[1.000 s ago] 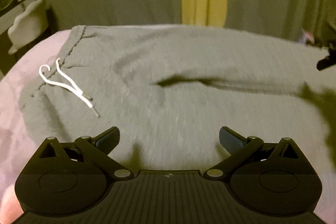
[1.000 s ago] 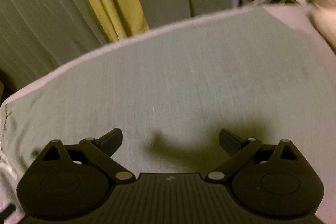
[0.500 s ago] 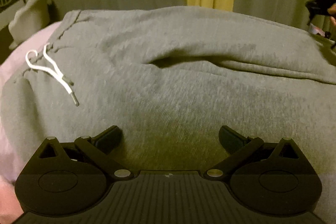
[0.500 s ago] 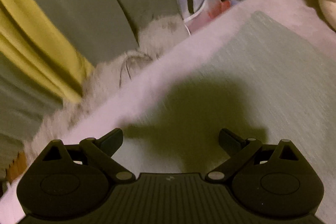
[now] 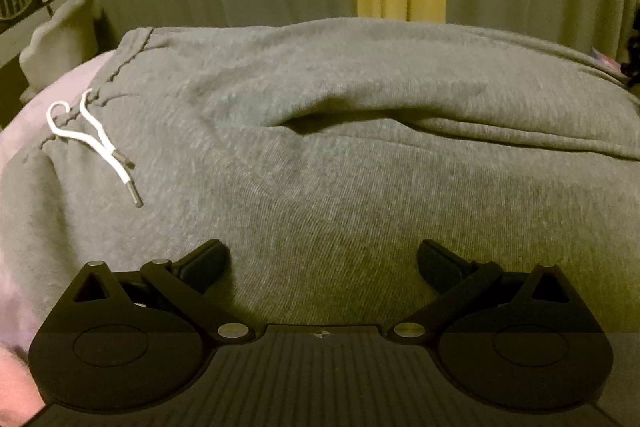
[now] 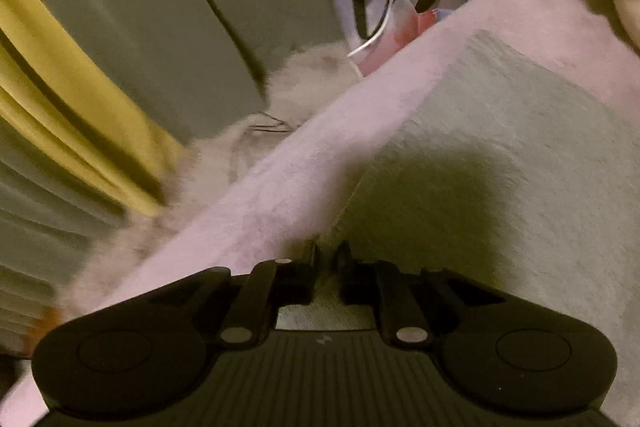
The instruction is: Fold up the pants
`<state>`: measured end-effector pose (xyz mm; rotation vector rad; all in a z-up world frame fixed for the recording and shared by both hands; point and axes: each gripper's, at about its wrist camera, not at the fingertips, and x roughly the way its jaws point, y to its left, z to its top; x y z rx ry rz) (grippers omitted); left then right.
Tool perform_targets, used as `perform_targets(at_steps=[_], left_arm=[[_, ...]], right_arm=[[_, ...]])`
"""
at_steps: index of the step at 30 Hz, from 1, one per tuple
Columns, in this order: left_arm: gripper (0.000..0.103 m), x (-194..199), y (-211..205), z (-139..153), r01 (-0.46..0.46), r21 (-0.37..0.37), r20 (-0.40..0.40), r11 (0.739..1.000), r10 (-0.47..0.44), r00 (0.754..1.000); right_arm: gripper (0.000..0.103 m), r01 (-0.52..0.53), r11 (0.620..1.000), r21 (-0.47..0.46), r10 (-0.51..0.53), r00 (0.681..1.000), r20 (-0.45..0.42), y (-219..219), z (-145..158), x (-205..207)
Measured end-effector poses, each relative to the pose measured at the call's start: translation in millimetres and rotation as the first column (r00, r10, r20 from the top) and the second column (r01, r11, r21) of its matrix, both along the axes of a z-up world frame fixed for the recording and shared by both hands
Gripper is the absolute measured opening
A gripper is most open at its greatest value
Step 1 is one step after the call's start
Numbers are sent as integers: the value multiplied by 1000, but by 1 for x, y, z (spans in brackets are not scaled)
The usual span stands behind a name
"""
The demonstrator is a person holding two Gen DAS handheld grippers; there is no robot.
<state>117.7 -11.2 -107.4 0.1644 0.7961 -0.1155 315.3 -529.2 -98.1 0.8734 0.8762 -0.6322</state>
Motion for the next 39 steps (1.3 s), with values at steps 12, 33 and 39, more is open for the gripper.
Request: perform_targets(at_steps=[12, 33, 39], left_arm=[[103, -3, 7, 2, 32, -29, 3, 999, -32, 999], [103, 281, 49, 99, -137, -197, -195, 971, 98, 976], [103, 370, 57, 66, -287, -112, -350, 951, 233, 907]], right_arm=[[0, -104, 994, 27, 103, 994, 21, 149, -1, -303], [98, -157, 915, -373, 188, 981, 49, 157, -27, -302], [98, -115, 907, -404, 152, 987, 60, 148, 0, -304]])
